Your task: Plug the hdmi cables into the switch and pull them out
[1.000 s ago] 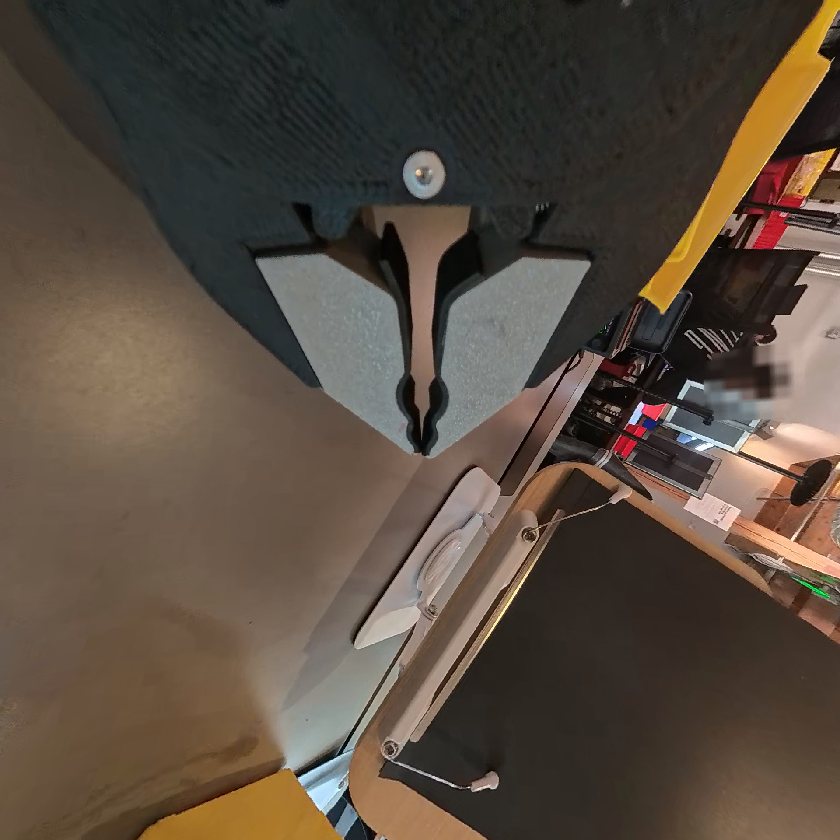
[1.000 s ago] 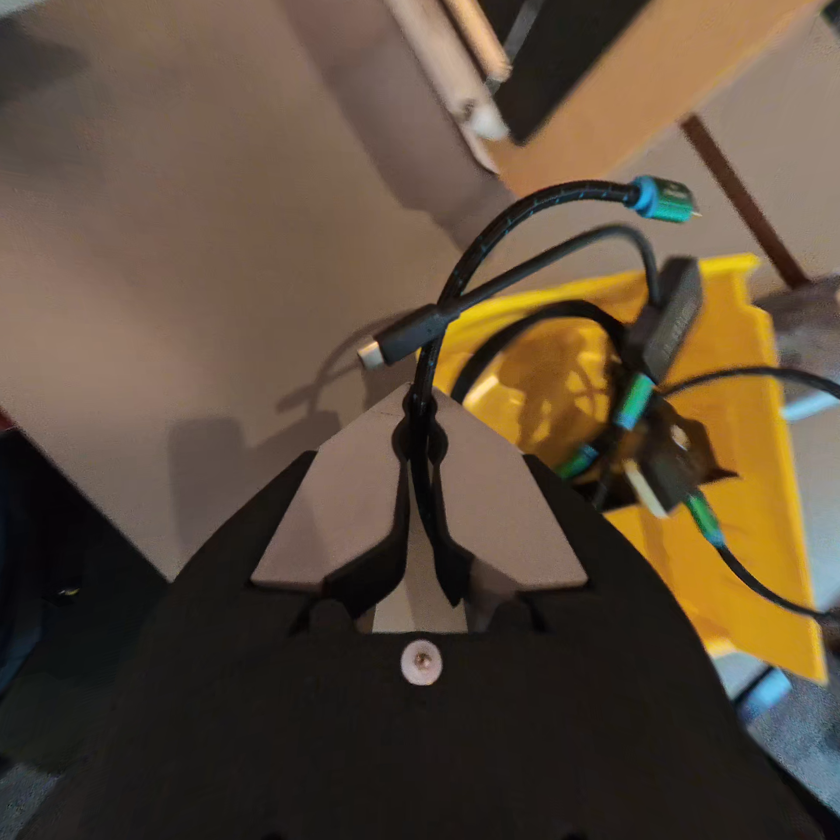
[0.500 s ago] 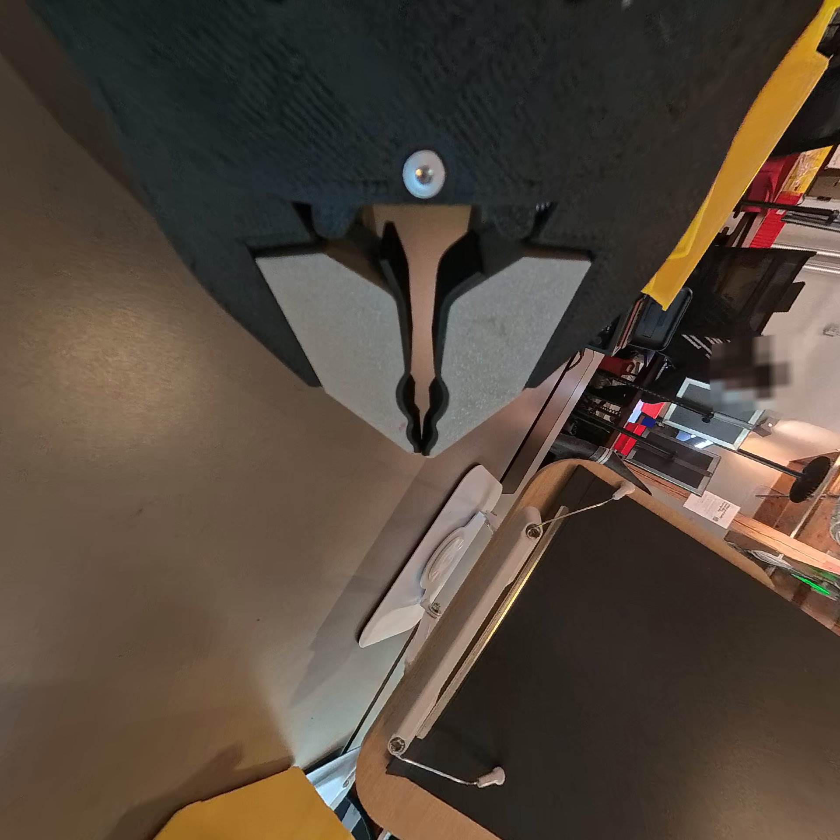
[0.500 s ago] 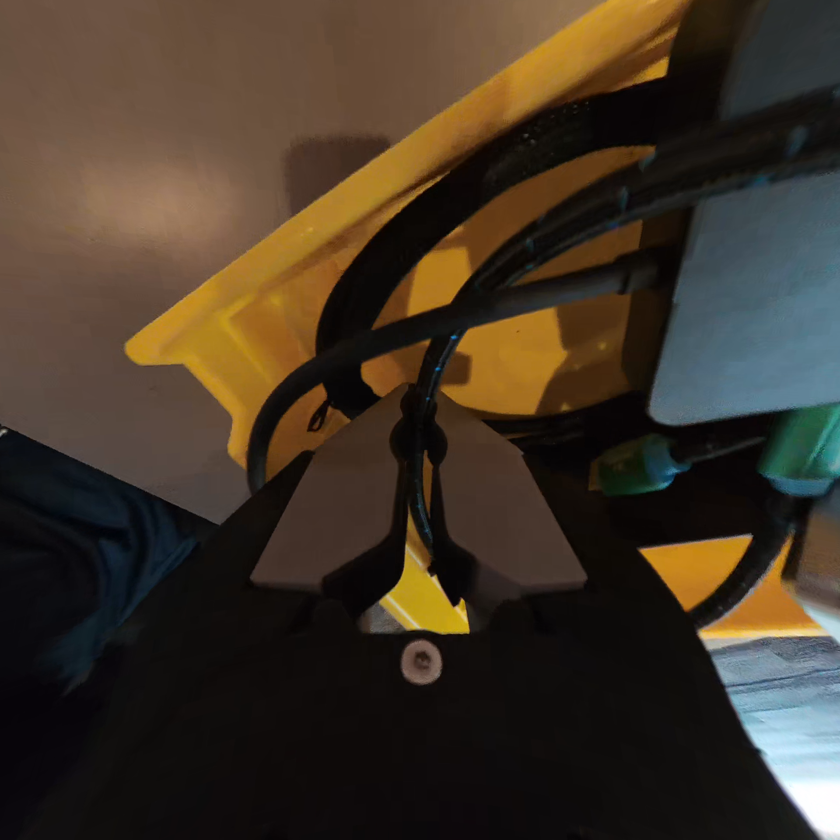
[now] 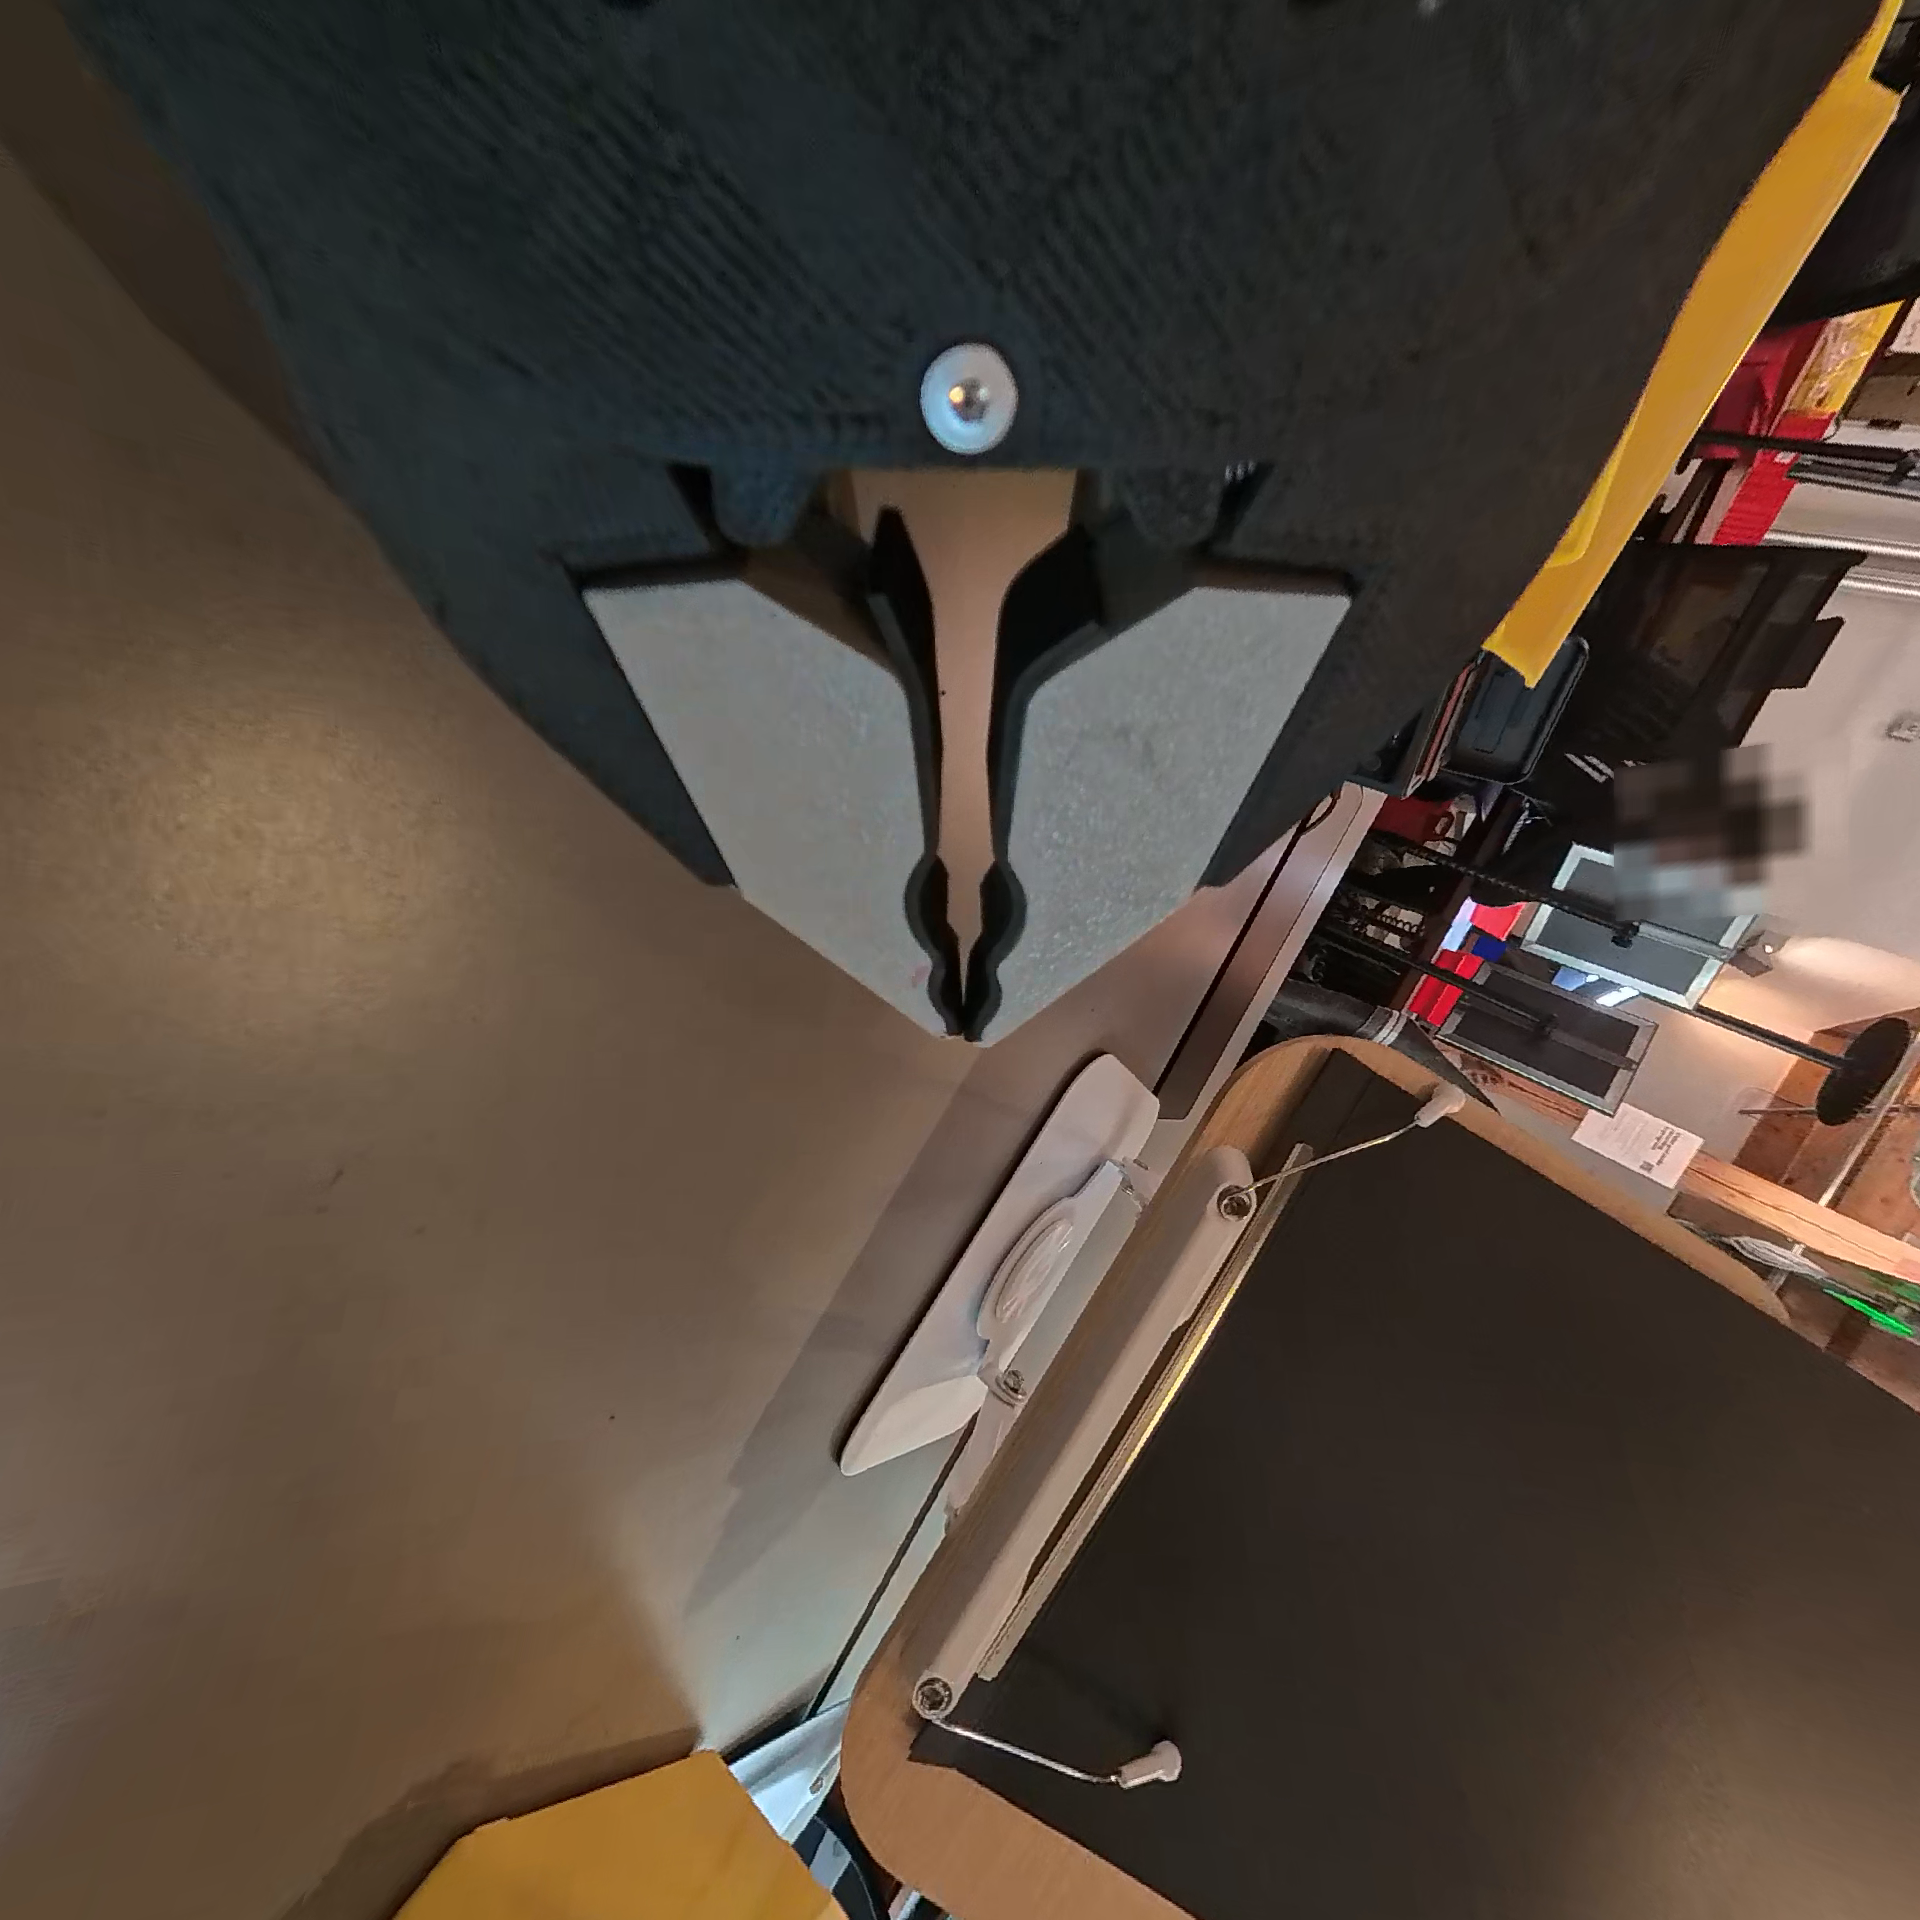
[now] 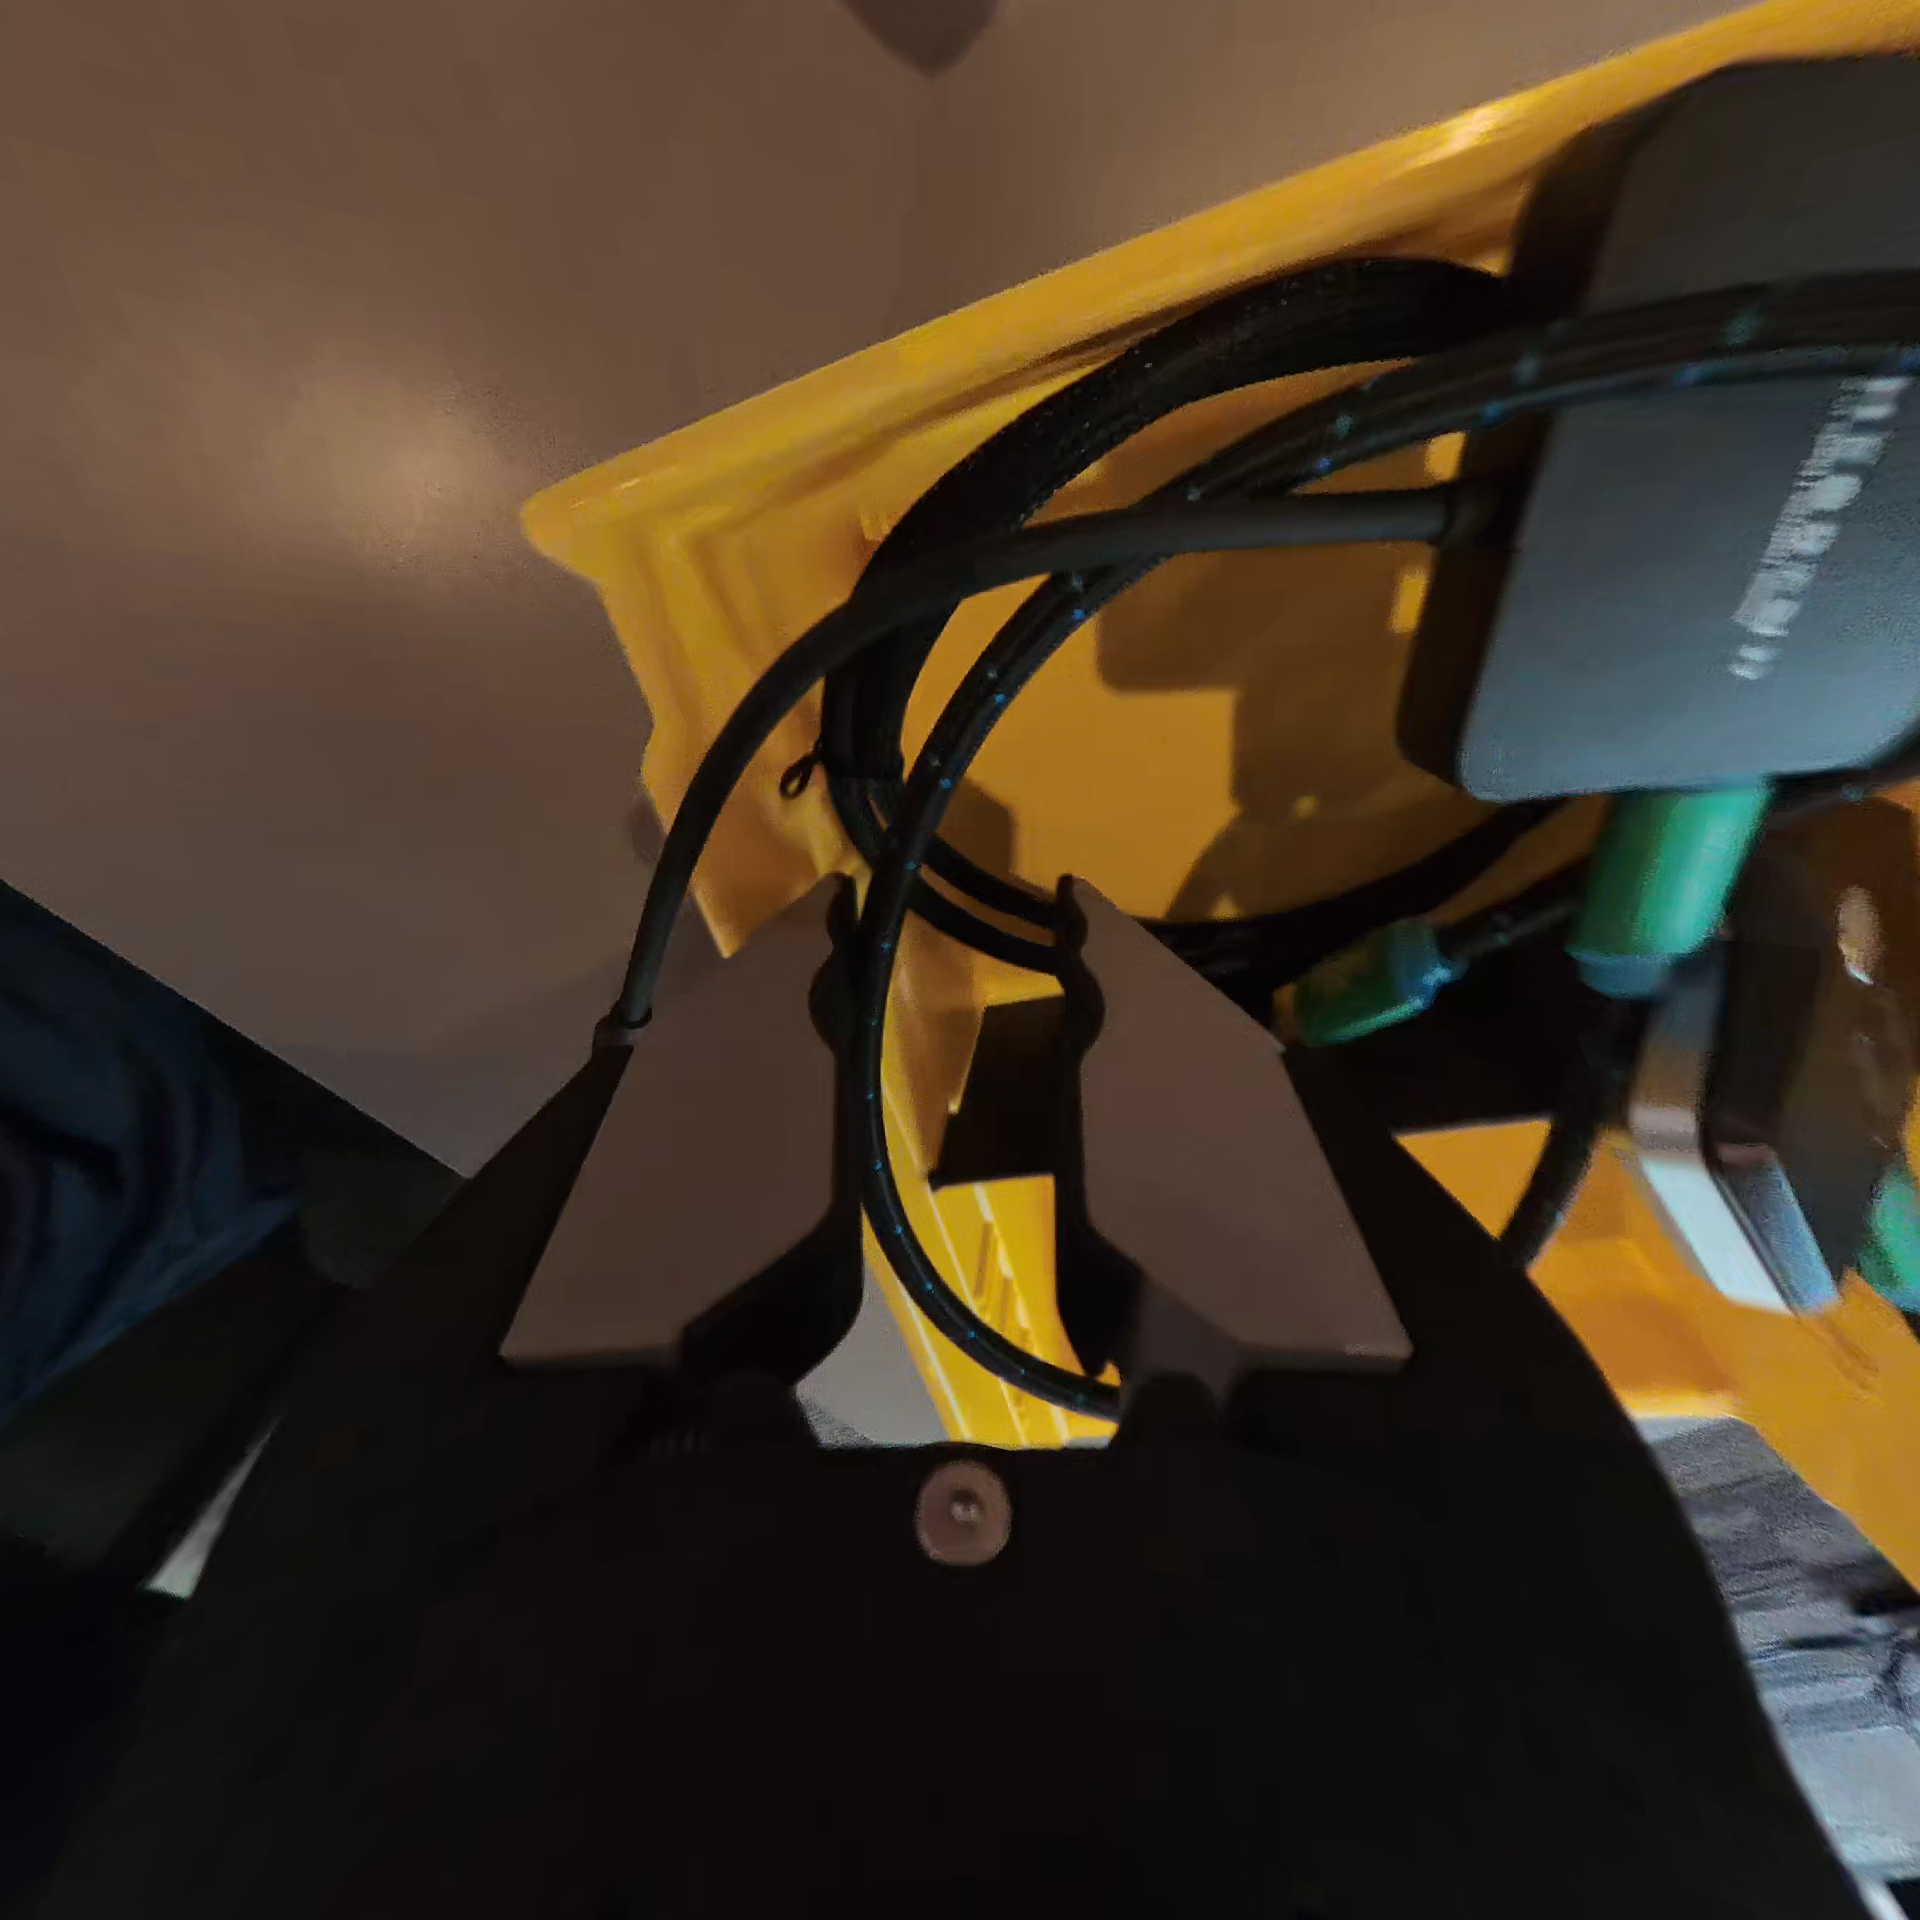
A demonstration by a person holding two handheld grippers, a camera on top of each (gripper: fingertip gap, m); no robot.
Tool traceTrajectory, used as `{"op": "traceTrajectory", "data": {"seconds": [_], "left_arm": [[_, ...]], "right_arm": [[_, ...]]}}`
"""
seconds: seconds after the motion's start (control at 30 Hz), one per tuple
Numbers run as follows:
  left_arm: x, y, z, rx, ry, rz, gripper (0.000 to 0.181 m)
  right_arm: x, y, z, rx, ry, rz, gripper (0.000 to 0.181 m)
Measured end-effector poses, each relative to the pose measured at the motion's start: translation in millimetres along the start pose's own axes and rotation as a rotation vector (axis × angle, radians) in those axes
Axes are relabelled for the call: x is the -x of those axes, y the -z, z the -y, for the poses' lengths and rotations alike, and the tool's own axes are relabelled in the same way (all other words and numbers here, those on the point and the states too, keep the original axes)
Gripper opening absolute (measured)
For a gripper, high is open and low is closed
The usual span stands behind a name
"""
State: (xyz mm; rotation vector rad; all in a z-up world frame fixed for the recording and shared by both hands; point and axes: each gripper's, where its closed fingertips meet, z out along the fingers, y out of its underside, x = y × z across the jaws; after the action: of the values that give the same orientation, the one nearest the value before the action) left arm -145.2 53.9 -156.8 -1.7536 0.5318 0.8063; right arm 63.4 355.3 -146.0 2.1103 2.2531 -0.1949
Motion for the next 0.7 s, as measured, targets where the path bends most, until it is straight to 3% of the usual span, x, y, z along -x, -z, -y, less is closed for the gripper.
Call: {"op": "traceTrajectory", "data": {"seconds": [0.13,0.27,0.33,0.43,0.57,0.7], "left_arm": [[1,1,0,0.001,0.001,0.01,0.0],[0,0,-1,0.009,-0.008,0.009,0.0],[-2,-1,-2,0.017,-0.027,0.007,0.0],[-4,0,-2,0.018,-0.047,0.011,0.0],[-7,2,0,0.019,-0.055,0.012,0.0],[-8,10,5,0.109,0.126,0.034,0.0]], "right_arm": [[-7,29,-2,-0.1,0.055,-0.078,0.052],[-22,45,-5,-0.215,0.025,-0.152,0.04],[-33,41,-16,-0.184,-0.015,-0.209,0.034],[-27,44,-22,-0.261,-0.043,-0.182,0.031],[7,74,-26,-0.567,0.014,-0.063,0.042],[82,122,-42,-1.062,0.327,-0.017,0.018]]}}
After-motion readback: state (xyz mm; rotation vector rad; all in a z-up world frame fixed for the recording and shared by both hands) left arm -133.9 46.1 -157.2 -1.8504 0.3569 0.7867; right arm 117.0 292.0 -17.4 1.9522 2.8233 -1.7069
